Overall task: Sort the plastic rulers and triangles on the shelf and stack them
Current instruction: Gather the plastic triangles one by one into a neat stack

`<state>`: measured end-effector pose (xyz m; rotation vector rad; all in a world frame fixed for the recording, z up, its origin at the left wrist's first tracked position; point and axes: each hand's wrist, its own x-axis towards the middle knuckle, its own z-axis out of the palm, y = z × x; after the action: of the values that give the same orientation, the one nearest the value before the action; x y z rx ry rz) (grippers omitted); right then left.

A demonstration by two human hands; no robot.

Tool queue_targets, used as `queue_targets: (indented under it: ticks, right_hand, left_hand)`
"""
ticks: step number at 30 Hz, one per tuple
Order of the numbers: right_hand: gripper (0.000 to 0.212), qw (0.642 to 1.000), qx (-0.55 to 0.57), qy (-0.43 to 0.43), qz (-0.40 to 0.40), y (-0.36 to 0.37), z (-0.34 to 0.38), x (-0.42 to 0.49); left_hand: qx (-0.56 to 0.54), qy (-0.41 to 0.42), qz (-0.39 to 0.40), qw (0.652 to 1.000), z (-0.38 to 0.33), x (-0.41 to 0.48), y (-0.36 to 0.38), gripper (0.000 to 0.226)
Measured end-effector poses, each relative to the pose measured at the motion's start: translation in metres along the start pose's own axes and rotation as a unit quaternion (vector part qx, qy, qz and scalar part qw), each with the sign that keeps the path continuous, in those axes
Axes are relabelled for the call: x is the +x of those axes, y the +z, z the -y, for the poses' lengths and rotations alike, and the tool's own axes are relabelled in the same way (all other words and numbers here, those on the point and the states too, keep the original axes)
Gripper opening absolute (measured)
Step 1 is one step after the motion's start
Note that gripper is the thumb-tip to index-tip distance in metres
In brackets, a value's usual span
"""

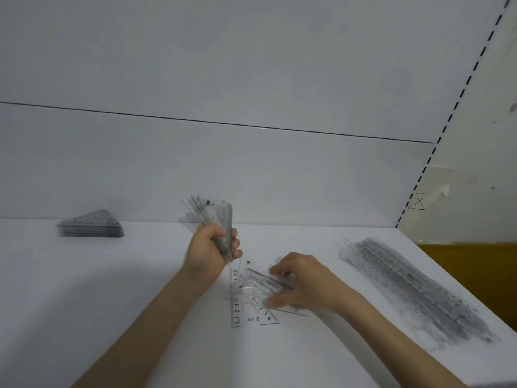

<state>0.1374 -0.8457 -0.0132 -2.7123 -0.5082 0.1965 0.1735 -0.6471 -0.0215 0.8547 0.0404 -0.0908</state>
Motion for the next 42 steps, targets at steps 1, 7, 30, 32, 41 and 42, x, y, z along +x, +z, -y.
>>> queue_targets:
  ticks: [1,7,30,32,41,42]
  right_hand:
    - [0.058,1.0,0.016,0.001,-0.013,0.001,0.002,0.0]
    - [0.022,0.998,0.05,0.023,-0.039,0.003,0.004,-0.002]
    - [0.004,0.812,0.565,0.051,-0.134,-0.022,0.054,0.03]
    - [0.006,0.821,0.554,0.058,-0.127,-0.02,0.06,0.037]
    - [0.012,0.896,0.394,0.052,-0.2,-0.012,0.064,0.049]
    - [0.013,0.9,0.384,0.047,-0.2,-0.012,0.064,0.05]
  left_hand:
    - [0.0,0.001,0.001,1.0,0.001,0.001,-0.001,0.056]
    - [-0.002,0.005,0.008,1.0,0.002,0.002,-0.003,0.053]
    - [0.049,0.007,0.072,0.996,0.007,-0.007,0.011,0.044]
    - [0.05,0.007,0.085,0.995,0.007,-0.009,0.013,0.044]
    - [0.045,0.04,0.038,0.997,0.006,-0.01,0.01,0.012]
    - [0.046,0.041,0.034,0.998,0.006,-0.01,0.01,0.013]
